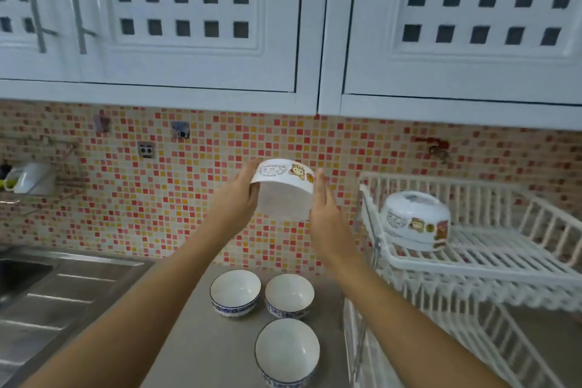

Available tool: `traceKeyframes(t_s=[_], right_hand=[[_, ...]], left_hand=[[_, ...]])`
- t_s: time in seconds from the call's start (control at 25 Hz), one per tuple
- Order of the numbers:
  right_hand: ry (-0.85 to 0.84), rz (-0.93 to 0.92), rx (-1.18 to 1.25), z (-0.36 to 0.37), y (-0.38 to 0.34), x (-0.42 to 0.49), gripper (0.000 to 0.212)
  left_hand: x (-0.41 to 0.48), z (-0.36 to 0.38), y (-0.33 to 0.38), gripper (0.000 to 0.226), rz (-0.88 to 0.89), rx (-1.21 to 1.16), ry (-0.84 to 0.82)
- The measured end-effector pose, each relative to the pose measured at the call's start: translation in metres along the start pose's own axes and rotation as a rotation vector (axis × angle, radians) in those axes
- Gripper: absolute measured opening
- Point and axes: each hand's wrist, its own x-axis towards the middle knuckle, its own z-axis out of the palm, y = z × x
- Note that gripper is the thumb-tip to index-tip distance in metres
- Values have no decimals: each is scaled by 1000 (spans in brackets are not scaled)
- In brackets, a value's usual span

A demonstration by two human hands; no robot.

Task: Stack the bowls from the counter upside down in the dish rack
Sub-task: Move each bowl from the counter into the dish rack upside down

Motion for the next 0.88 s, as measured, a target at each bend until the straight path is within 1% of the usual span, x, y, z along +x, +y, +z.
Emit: traceKeyframes(t_s=[0.08, 0.16, 0.24, 0.32, 0.36, 0.4, 0.44, 0.48, 0.52, 0.56, 0.6, 0.64, 0.68, 0.72, 0.8, 0.88], right_hand=[[63, -51, -14, -26, 16, 8, 68], [143, -73, 47, -52, 30, 16, 62], [201, -72, 68, -79, 46, 24, 67], [218, -87, 1, -109, 67, 27, 77], [219, -95, -35, -123, 80, 27, 79], [216, -99, -64, -136, 93, 25, 81], [211, -99, -83, -147, 107, 24, 83], [207, -101, -94, -156, 121, 21, 84], [203, -100, -98, -162, 136, 19, 83], [197, -97, -95, -165, 148, 18, 81], [189, -88, -94, -167, 159, 16, 78], [177, -76, -98, -168, 169, 14, 75], [156, -70, -92, -168, 180, 13, 73], [110, -68, -59, -168, 190, 12, 75], [-67, -33, 86, -171, 210, 8, 93], [-213, 23, 215, -174, 223, 3, 107]], left_hand=[[9, 0, 27, 44, 69, -28, 62], [18, 2, 48, 45, 114, -108, 160], [22, 9, 68, 47, 177, -203, 207], [25, 22, 94, 50, 256, -233, 190], [27, 29, 105, 54, 294, -249, 129], [30, 34, 115, 61, 321, -303, 24], [32, 39, 125, 69, 315, -416, -133], [35, 43, 132, 76, 270, -567, -289], [39, 48, 140, 79, 191, -711, -407], [42, 54, 148, 76, 119, -809, -474], [42, 62, 156, 67, 91, -803, -485], [42, 71, 166, 59, 117, -684, -466], [42, 81, 174, 60, 160, -541, -442], [42, 90, 180, 65, 185, -461, -418], [43, 104, 185, 71, 160, -473, -427], [45, 117, 184, 68, 139, -464, -486]])
